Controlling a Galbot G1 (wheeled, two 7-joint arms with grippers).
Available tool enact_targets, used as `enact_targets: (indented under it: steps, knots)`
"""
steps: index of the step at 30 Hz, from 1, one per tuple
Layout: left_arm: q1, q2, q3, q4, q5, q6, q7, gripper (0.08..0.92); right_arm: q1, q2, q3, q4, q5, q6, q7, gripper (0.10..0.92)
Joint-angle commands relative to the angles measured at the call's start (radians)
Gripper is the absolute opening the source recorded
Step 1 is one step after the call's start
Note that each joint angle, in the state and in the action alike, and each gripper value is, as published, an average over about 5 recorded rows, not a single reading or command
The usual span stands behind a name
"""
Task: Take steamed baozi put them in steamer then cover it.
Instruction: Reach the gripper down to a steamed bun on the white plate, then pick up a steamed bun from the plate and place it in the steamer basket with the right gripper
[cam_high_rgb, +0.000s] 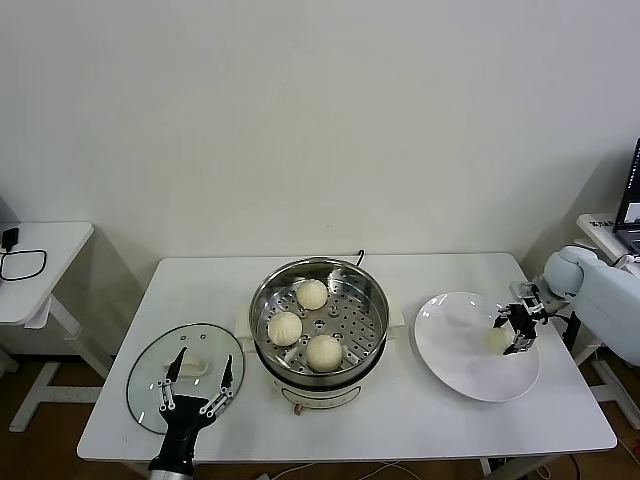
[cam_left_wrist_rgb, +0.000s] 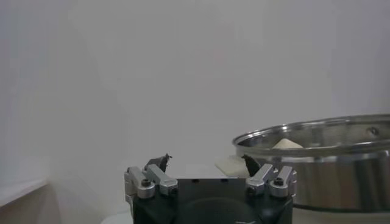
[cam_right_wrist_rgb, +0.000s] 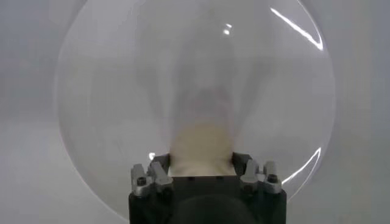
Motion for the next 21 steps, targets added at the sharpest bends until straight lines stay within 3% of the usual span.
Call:
enact_targets:
  steps: [1,10,16,21]
  knots:
    - [-0.007,0.003,-0.006,-0.003,-0.006,0.005,-0.001,0.823,0.111,-0.027,-0.049,0.084,0.059,-0.019,-0.036,0.652]
    - [-0.026,0.010,-0.011,-0.023,-0.016,0.019,-0.002,0.823,0.597,0.003,-0.380,0.359,0.358,-0.165,-0.207,0.645]
    - [-0.022,0.012,-0.005,-0.028,-0.013,0.015,-0.003,0.823,0.775,0.135,-0.498,0.491,0.547,-0.244,-0.207,0.645]
    - [-0.014,0.011,-0.004,-0.032,-0.008,0.014,-0.004,0.823,0.798,0.246,-0.530,0.561,0.587,-0.282,-0.169,0.645]
